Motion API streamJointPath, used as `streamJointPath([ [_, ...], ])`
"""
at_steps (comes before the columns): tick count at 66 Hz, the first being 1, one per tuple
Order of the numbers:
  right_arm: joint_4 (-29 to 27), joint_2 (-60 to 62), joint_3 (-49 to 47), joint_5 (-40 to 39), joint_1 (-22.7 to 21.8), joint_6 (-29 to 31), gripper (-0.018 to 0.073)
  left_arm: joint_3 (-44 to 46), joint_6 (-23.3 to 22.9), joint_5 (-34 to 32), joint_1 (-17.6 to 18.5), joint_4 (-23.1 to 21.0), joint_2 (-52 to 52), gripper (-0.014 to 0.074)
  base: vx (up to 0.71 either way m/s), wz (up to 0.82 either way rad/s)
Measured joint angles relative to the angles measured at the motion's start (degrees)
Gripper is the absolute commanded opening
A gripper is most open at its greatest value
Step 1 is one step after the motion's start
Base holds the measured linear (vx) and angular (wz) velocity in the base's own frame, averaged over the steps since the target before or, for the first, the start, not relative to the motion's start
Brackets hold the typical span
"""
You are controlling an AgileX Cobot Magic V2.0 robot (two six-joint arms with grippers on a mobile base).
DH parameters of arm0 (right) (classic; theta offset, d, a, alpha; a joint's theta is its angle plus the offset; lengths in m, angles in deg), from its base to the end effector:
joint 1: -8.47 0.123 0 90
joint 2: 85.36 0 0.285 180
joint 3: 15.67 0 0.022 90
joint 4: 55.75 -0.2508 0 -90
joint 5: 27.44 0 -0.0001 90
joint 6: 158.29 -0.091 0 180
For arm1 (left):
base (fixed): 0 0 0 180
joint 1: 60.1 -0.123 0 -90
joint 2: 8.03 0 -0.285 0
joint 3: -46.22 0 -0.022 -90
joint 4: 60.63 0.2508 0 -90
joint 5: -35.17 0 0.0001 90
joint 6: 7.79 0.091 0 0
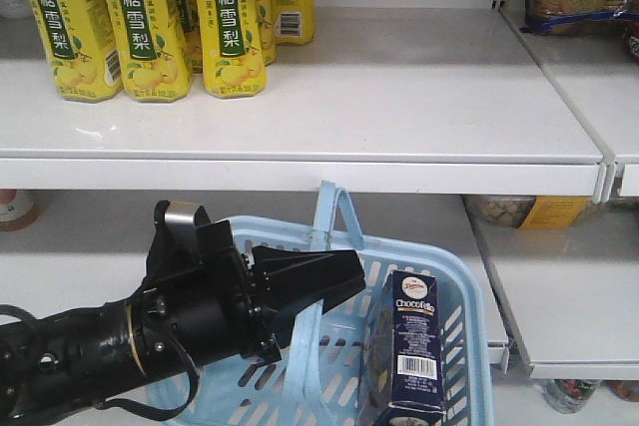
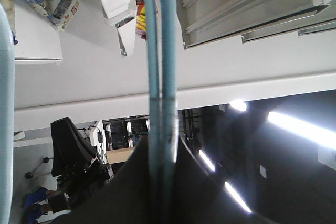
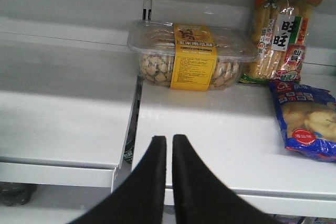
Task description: Left arm holds basket, right arm returns cookies
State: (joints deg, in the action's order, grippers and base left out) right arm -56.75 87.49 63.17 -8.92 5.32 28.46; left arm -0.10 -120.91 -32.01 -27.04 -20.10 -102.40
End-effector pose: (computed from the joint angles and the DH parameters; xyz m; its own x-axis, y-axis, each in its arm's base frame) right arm 0.0539 -0.0025 0.1751 -0.2539 -0.0873 -0.9633 0.0241 0.9950 -0.0965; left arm 0.1960 -0.1926 0.2400 -0.9400 -0.3403 -0.0253 0.0725 -0.1267 -0.9893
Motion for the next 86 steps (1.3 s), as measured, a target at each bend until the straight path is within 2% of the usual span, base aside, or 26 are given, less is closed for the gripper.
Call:
streamJointPath([
  [33,-1.1,0.0,0.0,-1.7,0.0,-0.2,0.0004,0.0,0.0,0.0,0.0,0.0,0.0,-0.0003,0.0,0.0],
  [74,-10.5,0.0,0.0,-8.0,0.0,-1.1,0.0004,0.0,0.0,0.0,0.0,0.0,0.0,-0.0003,0.0,0.0],
  [86,-11.3,0.0,0.0,-9.4,0.0,-1.3,0.0004,0.0,0.0,0.0,0.0,0.0,0.0,-0.0003,0.0,0.0],
])
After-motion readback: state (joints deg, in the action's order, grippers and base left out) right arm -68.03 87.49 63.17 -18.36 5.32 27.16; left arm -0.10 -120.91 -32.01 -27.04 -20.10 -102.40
